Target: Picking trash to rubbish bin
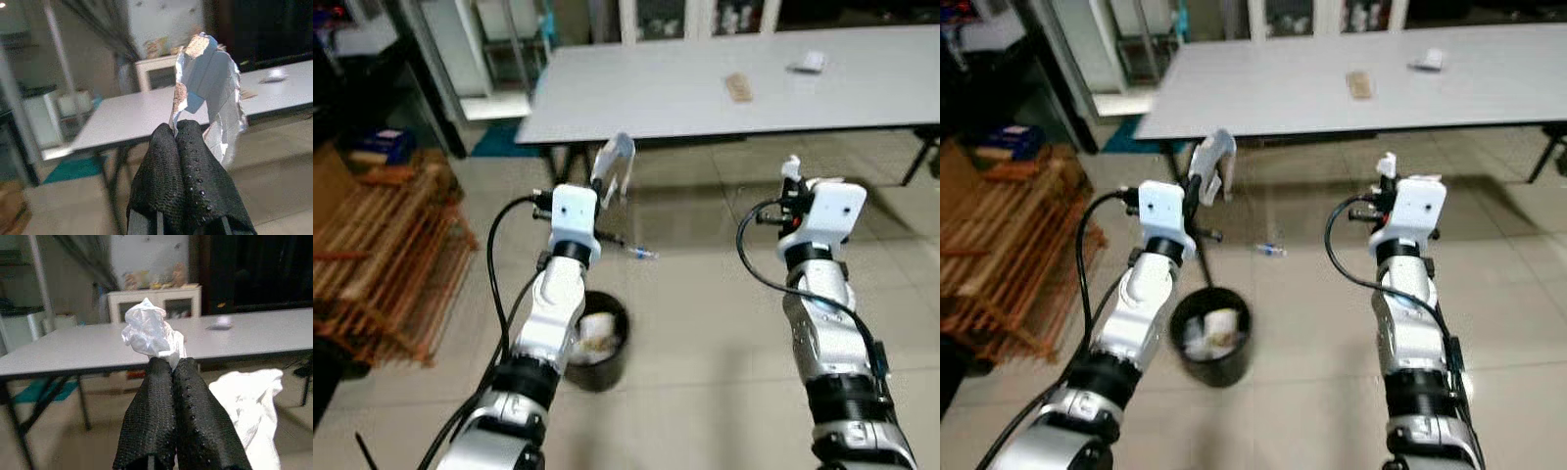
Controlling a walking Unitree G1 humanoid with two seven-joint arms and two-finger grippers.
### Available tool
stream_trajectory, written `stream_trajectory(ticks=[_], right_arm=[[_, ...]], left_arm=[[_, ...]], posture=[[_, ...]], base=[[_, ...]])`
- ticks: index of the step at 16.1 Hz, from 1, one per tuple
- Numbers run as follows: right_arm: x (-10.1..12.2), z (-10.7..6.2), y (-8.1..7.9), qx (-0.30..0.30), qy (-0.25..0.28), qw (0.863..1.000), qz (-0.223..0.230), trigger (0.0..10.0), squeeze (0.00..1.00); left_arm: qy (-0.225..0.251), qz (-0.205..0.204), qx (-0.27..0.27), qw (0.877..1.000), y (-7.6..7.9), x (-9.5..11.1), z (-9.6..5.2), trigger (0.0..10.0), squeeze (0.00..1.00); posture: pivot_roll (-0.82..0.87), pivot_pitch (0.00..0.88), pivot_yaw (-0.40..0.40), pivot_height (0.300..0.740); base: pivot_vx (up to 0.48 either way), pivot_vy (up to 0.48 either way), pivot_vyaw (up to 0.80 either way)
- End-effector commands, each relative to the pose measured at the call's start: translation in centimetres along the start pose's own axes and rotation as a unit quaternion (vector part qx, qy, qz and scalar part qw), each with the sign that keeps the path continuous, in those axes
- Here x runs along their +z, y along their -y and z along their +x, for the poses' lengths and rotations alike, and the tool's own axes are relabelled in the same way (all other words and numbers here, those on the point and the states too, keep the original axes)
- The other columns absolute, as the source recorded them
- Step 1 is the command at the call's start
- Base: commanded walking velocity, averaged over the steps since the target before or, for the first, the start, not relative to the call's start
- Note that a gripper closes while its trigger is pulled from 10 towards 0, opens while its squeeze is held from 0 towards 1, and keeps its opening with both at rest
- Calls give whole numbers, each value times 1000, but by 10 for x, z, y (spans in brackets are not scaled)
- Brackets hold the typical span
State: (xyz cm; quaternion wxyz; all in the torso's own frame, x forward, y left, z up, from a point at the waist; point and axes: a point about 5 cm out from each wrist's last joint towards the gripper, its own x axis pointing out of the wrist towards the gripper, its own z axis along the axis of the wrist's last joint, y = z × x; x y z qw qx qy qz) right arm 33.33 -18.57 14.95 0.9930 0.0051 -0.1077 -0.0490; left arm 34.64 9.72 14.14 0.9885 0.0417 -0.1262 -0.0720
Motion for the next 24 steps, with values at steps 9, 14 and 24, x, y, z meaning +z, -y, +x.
stream_trajectory(ticks=[9, 14, 24], right_arm=[[5, 3, -14, 24, 6, 1000, 2, 10000, 0], [2, 2, -18, 37, -7, 999, -3, 10000, 0], [-2, 2, -20, 46, -17, 999, -11, 10000, 0]], left_arm=[[-16, 10, 4, 1000, -8, -3, 0, 10000, 0], [-20, 12, 1, 1000, -7, -4, -1, 10000, 0], [-21, 15, -2, 1000, -7, -4, -1, 10000, 0]], posture=[[8, 0, 93, 740], [7, 0, 93, 712], [10, 0, 95, 693]], base=[[30, 0, 0], [374, 276, 0], [376, 277, 0]])
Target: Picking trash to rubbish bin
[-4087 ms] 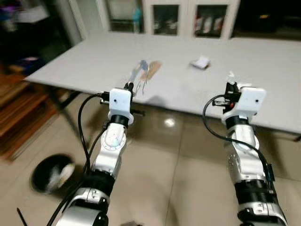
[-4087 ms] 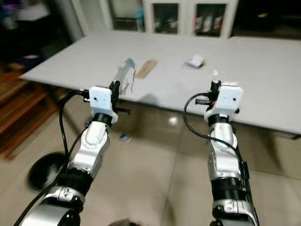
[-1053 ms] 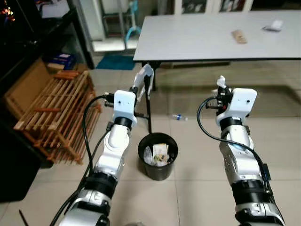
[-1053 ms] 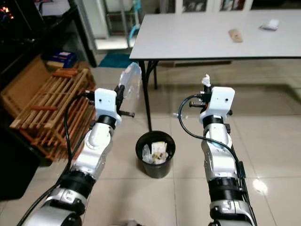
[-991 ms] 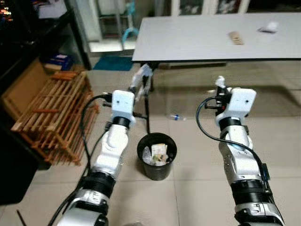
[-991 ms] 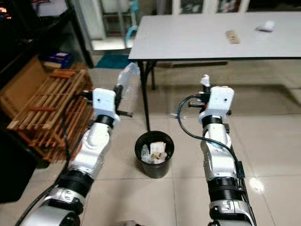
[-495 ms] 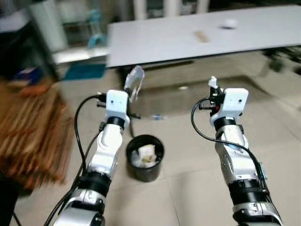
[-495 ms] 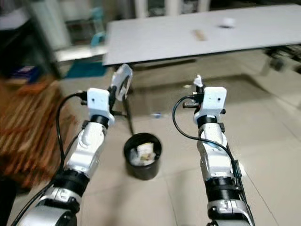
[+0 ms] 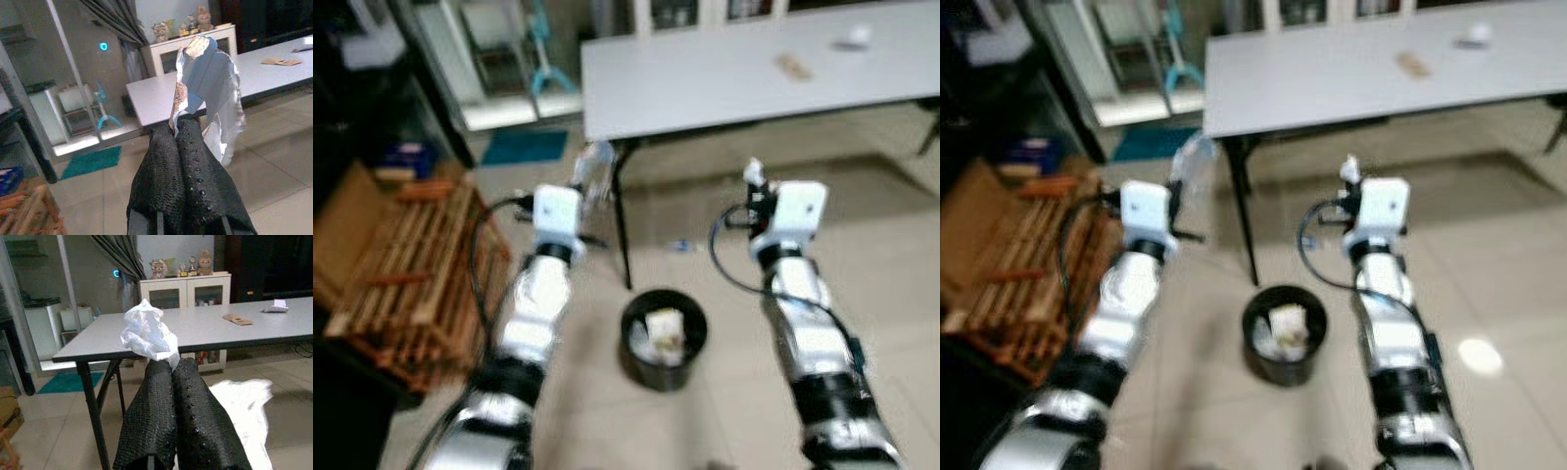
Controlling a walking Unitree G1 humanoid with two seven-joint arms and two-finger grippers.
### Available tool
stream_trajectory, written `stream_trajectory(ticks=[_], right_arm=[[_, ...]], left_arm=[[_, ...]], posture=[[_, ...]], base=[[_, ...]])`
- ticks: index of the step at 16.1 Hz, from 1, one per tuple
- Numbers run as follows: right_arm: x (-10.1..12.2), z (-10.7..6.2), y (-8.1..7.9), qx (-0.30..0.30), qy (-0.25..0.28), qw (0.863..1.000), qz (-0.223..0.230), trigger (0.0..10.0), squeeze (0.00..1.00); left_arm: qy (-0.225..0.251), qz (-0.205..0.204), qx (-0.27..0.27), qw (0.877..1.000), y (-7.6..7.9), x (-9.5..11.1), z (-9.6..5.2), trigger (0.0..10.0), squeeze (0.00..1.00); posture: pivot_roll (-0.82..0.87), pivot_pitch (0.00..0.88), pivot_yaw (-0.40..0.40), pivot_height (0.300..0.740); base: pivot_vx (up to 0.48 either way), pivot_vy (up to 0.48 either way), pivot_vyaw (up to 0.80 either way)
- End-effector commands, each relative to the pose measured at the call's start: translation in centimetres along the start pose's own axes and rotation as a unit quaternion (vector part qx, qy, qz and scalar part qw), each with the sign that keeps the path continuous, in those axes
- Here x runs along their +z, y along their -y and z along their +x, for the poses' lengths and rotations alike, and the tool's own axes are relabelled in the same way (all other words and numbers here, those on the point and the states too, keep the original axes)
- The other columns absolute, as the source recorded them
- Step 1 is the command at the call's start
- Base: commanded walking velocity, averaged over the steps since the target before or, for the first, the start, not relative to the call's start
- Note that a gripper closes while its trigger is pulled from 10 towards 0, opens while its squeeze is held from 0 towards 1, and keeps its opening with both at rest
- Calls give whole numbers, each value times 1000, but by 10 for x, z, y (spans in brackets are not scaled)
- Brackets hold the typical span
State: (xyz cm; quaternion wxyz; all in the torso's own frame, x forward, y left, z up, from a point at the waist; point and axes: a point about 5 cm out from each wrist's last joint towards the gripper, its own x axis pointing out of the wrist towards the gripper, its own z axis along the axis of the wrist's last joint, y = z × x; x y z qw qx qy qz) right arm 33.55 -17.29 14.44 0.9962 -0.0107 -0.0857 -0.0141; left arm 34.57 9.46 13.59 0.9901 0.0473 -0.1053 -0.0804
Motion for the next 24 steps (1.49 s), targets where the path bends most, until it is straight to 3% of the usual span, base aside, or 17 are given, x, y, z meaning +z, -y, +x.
stream_trajectory(ticks=[1, 9, 12, 16, 24], right_arm=[[4, 2, -7, 10, 4, 1000, 3, 10000, 0], [3, 2, -7, 6, 0, 1000, 3, 10000, 0], [3, 2, -8, 12, 0, 1000, 0, 10000, 0], [2, 2, -13, 30, -6, 999, -25, 10000, 0], [-1, 1, -13, 31, -17, 999, -24, 10000, 0]], left_arm=[[0, 13, 7, 1000, -10, 1, 1, 10000, 0], [3, 2, -34, 999, 2, 0, -2, 10000, 0], [-2, 16, -25, 1000, 0, -1, -1, 10000, 0], [-10, 25, -18, 999, -4, -3, -1, 10000, 0], [-11, 22, -11, 1000, -4, -3, -1, 10000, 0]], posture=[[11, 0, 95, 688], [9, 0, 95, 683], [10, 0, 95, 683], [10, 0, 94, 683], [9, 1, 94, 683]], base=[[375, 240, 0], [43, 0, 0], [0, 0, 0], [0, -438, 0], [0, -366, 415]])
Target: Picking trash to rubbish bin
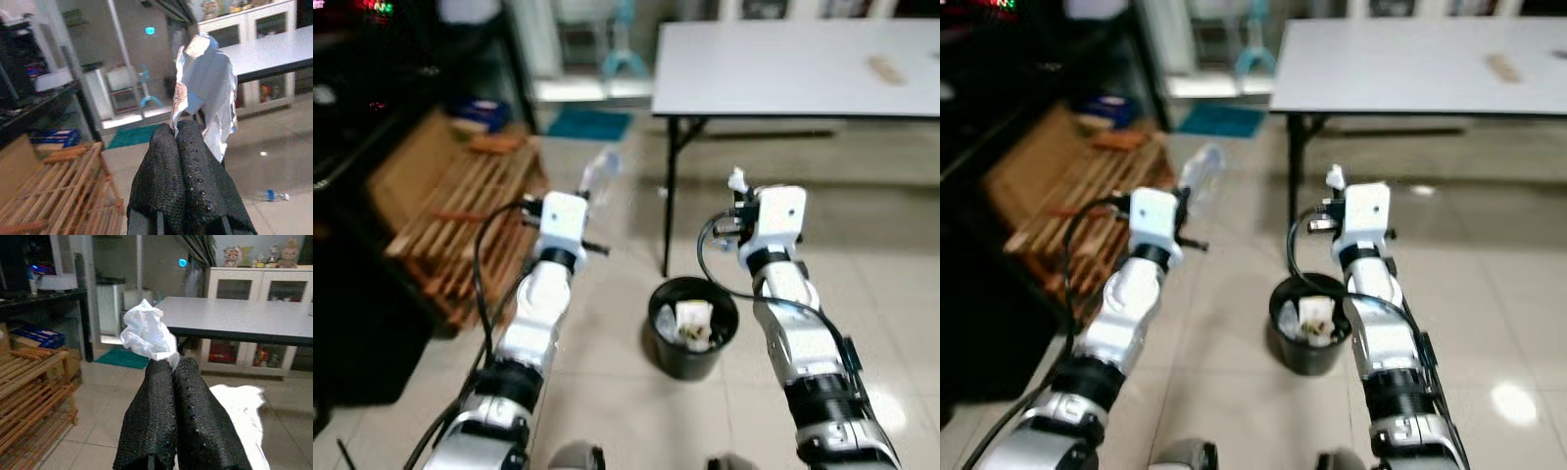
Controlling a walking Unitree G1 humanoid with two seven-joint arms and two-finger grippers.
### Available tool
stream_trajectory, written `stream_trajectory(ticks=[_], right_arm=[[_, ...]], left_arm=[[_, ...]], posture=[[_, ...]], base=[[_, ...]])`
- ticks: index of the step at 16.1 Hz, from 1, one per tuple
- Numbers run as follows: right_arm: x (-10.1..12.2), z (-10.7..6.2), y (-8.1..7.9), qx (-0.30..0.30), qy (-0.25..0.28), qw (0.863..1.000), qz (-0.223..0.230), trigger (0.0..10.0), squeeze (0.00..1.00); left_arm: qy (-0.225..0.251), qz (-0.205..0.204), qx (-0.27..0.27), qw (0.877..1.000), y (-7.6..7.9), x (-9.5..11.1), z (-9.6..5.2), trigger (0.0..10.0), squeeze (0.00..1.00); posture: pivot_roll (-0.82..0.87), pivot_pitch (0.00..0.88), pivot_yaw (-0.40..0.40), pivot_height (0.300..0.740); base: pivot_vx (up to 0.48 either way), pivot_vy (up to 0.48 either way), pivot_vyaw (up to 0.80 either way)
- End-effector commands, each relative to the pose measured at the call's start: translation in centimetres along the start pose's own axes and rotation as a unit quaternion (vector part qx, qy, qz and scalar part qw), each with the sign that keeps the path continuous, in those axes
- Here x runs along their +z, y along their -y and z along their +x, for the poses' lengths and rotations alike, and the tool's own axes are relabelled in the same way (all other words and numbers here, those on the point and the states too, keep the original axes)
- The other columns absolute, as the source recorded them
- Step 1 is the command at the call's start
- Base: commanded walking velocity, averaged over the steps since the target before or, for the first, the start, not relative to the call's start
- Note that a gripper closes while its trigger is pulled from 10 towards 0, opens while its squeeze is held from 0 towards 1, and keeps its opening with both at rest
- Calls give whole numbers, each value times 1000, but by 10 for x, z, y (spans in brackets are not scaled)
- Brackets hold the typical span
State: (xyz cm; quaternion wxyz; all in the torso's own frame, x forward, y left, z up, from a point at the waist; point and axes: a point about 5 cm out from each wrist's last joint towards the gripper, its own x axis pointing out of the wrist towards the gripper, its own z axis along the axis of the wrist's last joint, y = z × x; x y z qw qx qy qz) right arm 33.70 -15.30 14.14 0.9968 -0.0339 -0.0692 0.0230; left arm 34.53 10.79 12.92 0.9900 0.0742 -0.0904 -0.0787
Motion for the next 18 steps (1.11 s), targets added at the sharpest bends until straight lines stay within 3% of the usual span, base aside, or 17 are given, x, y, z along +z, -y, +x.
stream_trajectory(ticks=[1, 4, 18], right_arm=[[1, 0, 7, -9, -3, 1000, -2, 10000, 0], [1, 0, 7, -9, -4, 1000, -1, 10000, 0], [1, 1, 8, -10, -4, 1000, 4, 10000, 0]], left_arm=[[8, -8, -10, 1000, 8, 5, 3, 10000, 0], [7, -13, -6, 1000, 7, 5, 3, 10000, 0], [4, -13, -3, 1000, 5, 5, 4, 10000, 0]], posture=[[9, 2, 94, 683], [9, 4, 93, 683], [11, 2, 93, 683]], base=[[0, 0, 0], [0, 0, 0], [478, 0, 0]])
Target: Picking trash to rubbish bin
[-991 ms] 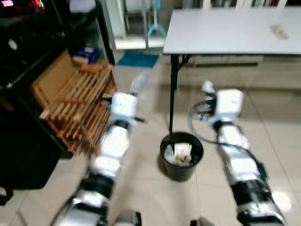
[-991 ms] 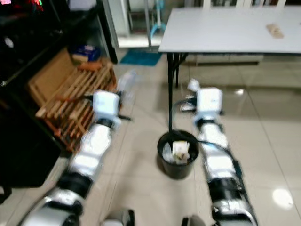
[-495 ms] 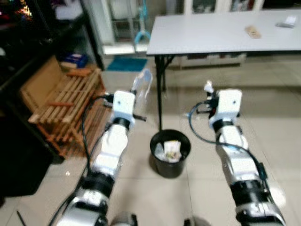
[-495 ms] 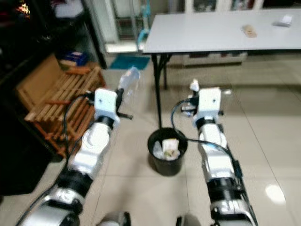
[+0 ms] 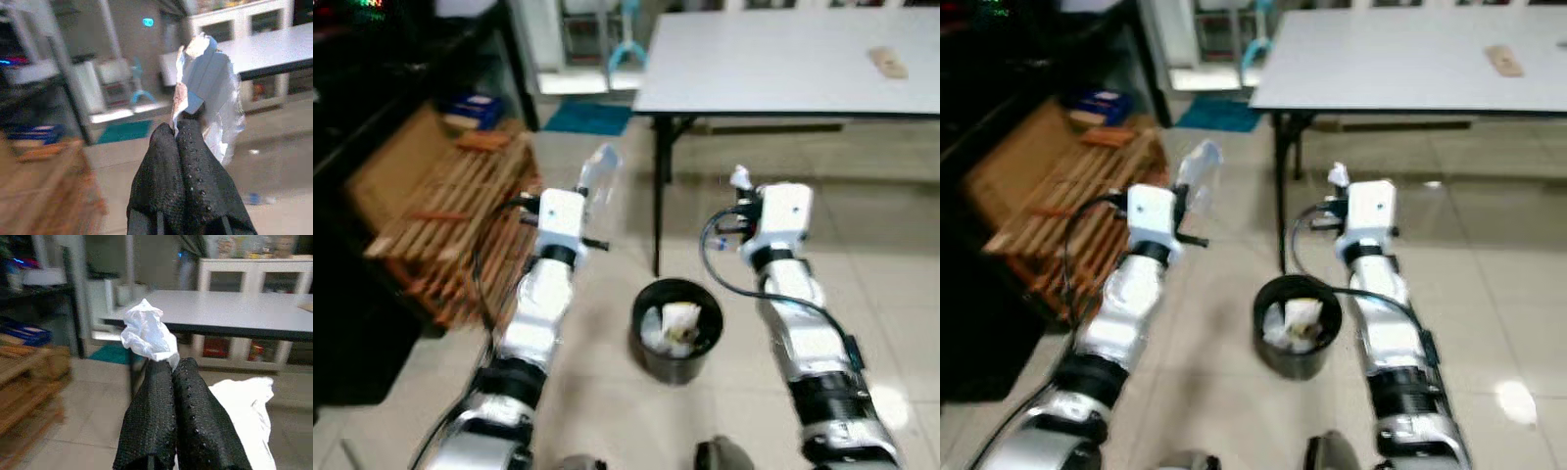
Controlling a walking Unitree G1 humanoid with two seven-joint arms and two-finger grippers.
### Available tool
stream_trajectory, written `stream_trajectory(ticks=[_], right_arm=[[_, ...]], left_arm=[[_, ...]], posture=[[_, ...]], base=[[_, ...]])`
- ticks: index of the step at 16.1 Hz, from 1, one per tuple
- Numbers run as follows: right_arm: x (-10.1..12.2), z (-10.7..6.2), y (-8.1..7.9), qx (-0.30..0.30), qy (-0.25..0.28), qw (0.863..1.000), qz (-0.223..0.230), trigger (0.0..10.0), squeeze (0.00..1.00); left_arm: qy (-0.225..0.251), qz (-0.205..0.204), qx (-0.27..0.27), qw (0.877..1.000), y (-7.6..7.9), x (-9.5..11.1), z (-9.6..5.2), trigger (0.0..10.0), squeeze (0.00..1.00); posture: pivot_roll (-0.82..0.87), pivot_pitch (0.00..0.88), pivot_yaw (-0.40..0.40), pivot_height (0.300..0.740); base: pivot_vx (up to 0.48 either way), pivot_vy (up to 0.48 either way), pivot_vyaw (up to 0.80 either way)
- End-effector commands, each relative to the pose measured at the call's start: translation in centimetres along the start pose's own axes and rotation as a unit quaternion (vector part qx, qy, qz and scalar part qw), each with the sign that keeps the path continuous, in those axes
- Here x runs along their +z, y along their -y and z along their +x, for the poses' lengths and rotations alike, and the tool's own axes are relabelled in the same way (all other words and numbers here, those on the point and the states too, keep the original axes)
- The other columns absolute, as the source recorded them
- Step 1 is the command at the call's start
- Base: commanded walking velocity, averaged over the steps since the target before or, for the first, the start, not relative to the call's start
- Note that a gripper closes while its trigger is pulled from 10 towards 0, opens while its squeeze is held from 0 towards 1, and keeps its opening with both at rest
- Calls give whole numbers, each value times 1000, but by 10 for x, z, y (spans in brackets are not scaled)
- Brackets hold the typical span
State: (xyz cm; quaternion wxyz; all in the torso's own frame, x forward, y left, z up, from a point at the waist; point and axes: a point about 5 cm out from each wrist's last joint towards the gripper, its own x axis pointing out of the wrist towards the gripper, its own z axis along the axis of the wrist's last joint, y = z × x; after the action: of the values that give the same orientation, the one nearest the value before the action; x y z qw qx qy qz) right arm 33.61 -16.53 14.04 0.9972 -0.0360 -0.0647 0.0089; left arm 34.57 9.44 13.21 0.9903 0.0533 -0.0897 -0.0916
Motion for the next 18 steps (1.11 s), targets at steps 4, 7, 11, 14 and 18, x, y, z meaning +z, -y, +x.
stream_trajectory(ticks=[4, 7, 11, 14, 18], right_arm=[[2, 2, -5, 5, -1, 1000, 7, 10000, 0], [2, 2, -5, 6, -1, 1000, 7, 10000, 0], [1, 1, -5, 4, -2, 1000, 9, 10000, 0], [0, 0, -3, 2, -1, 1000, 14, 10000, 0], [2, -1, 1, 0, 9, 1000, 23, 10000, 0]], left_arm=[[2, 9, 7, 1000, -8, 1, 0, 10000, 0], [3, 10, 6, 1000, -7, 1, 0, 10000, 0], [9, 1, -1, 1000, -5, 2, 0, 10000, 0], [11, -3, -7, 1000, -2, 2, -1, 10000, 0], [11, -13, -17, 1000, 7, 2, -1, 10000, 0]], posture=[[12, 2, 93, 683], [10, 0, 95, 683], [6, 0, 96, 683], [2, 1, 92, 683], [-16, 9, 81, 683]], base=[[480, 0, 0], [480, 0, 0], [312, 0, 0], [0, 0, 0], [0, 0, 0]])
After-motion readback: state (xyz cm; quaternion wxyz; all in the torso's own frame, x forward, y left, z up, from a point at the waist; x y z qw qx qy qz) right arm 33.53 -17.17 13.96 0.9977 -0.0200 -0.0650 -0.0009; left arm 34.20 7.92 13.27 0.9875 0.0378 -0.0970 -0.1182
